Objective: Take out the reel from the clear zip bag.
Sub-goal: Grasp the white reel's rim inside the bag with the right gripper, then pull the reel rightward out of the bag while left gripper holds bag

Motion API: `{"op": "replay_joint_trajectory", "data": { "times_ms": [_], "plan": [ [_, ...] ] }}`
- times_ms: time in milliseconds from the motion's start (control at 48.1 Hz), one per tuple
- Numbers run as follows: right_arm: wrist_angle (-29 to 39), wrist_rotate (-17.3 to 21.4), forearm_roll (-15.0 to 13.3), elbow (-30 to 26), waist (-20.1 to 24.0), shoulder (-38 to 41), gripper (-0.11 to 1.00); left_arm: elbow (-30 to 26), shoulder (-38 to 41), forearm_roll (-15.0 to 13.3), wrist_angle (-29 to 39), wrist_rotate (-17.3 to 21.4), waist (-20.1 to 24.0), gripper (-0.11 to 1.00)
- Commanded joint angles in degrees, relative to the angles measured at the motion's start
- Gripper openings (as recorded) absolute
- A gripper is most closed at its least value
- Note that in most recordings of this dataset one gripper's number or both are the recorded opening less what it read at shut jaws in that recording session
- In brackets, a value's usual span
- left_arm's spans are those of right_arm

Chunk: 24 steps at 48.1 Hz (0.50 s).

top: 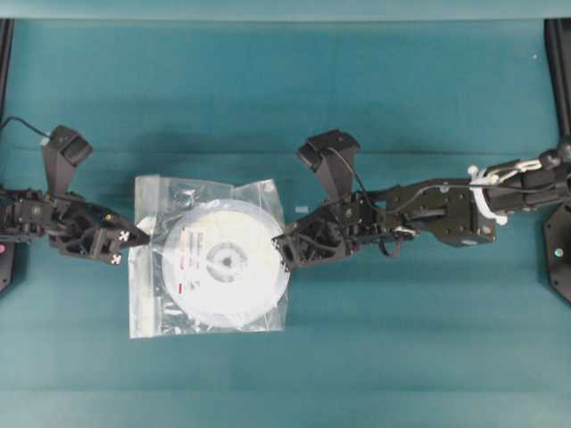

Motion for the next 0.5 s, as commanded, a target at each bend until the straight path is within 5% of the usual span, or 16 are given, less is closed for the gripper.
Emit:
{"op": "replay_joint_trajectory", "data": {
  "times_ms": [0,478],
  "plan": [
    [-0.09,0.26,0.09,0.26,-0.09,-1.14,0.08,0.09,-1.14,0.35,0.26,0.18,0.18,0.0],
    [0.09,0.44,0.09,6.42,-0.26,-6.06,0.08,0.09,-1.14,0.35,0.26,0.35,0.53,0.0]
  ]
}}
